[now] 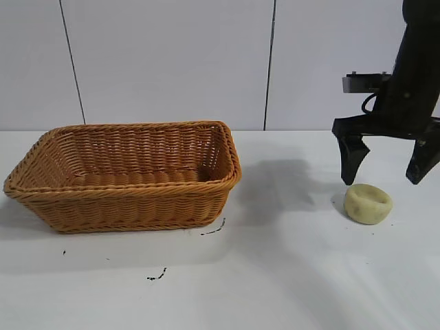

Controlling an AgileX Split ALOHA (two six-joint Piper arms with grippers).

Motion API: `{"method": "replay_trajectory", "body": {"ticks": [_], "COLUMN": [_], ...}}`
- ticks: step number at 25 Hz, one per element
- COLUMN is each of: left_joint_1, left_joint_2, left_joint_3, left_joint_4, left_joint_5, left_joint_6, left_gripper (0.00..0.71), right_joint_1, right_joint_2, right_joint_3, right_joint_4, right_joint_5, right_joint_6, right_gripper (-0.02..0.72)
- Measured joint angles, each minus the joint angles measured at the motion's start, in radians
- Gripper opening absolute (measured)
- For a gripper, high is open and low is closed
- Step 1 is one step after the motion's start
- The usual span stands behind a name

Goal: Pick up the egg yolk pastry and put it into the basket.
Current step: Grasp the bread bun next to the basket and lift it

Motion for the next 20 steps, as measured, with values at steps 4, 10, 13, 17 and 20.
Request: {"method": "replay_trajectory", "body": {"ticks": [4, 10, 13, 17, 20], "left_joint_1": [0.000, 0.000, 0.000, 0.000, 0.000], "left_joint_2": [0.000, 0.000, 0.000, 0.000, 0.000], "left_joint_3": [0.000, 0.000, 0.000, 0.000, 0.000], "left_joint_4": [0.000, 0.000, 0.000, 0.000, 0.000], "left_joint_5": [0.000, 0.000, 0.000, 0.000, 0.000], "left_joint_6": [0.000, 0.000, 0.000, 0.000, 0.000], "left_gripper": [0.693, 0.693, 0.693, 0.693, 0.693], "right_joint_1": [0.000, 0.000, 0.000, 0.000, 0.002], "right_joint_2": [0.058, 0.070, 0.070, 0.070, 0.070], "right_joint_3": [0.000, 0.001, 0.001, 0.001, 0.001], "right_joint_4": [0.042, 0.040, 0.009, -0.024, -0.030], "right_joint_5": [-0.045, -0.066, -0.068, -0.068, -0.070], "right_joint_6": [0.000, -0.001, -0.001, 0.000, 0.002], "right_gripper": [0.696, 0.696, 0.696, 0.696, 0.696]}}
